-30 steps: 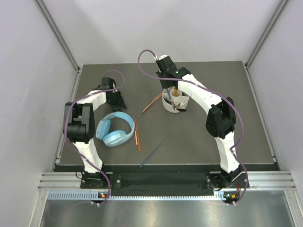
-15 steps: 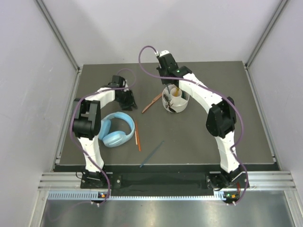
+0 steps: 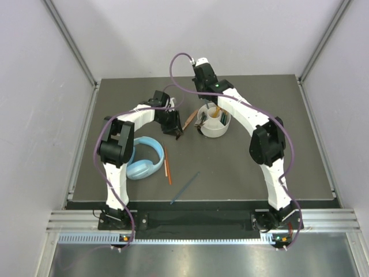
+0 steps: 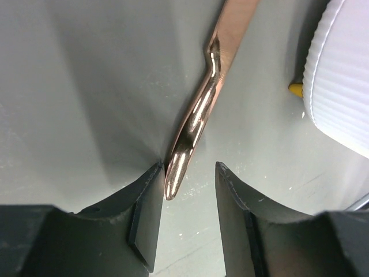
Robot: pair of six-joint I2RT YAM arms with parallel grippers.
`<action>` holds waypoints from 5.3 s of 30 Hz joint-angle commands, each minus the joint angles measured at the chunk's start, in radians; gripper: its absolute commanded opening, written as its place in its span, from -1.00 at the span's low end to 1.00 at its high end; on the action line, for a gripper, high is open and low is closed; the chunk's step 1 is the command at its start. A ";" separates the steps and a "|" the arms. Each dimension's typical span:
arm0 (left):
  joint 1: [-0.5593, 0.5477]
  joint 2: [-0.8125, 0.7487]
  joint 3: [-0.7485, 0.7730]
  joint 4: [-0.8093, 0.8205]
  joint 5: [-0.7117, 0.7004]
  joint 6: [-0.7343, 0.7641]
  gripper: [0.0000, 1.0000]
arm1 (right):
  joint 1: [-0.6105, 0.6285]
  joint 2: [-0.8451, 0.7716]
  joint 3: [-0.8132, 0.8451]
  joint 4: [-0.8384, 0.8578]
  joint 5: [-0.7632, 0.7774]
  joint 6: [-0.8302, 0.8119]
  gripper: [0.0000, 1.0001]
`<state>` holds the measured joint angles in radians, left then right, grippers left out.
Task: Sort the eating utensils into containers
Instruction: Place the chopstick in the container, then pick up the chopstick from the center of the board.
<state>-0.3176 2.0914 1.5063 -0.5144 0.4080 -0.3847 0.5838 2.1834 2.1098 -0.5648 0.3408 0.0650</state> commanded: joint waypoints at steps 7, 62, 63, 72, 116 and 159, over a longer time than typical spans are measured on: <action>-0.028 0.013 0.025 -0.021 0.037 0.024 -0.08 | -0.035 0.021 -0.042 0.134 0.075 -0.033 -1.00; -0.028 0.064 0.153 -0.081 -0.017 0.030 -0.09 | -0.019 -0.240 -0.274 0.088 0.023 0.127 -0.53; -0.028 0.061 0.155 -0.081 -0.026 0.026 -0.09 | -0.021 -0.246 -0.258 0.083 0.003 0.125 -0.53; 0.040 -0.016 0.153 -0.073 -0.130 -0.031 -0.04 | -0.019 -0.333 -0.183 -0.059 -0.196 0.136 -0.44; 0.276 -0.120 0.043 -0.088 -0.339 -0.192 -0.06 | 0.398 -0.054 -0.271 -0.348 -0.603 0.065 -0.08; 0.290 -0.195 -0.126 -0.045 -0.344 -0.163 -0.07 | 0.422 0.296 0.072 -0.405 -0.439 0.176 -0.09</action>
<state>-0.0334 1.9583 1.3861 -0.5835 0.0624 -0.5549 0.9771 2.4325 2.1498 -0.9657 -0.1169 0.2398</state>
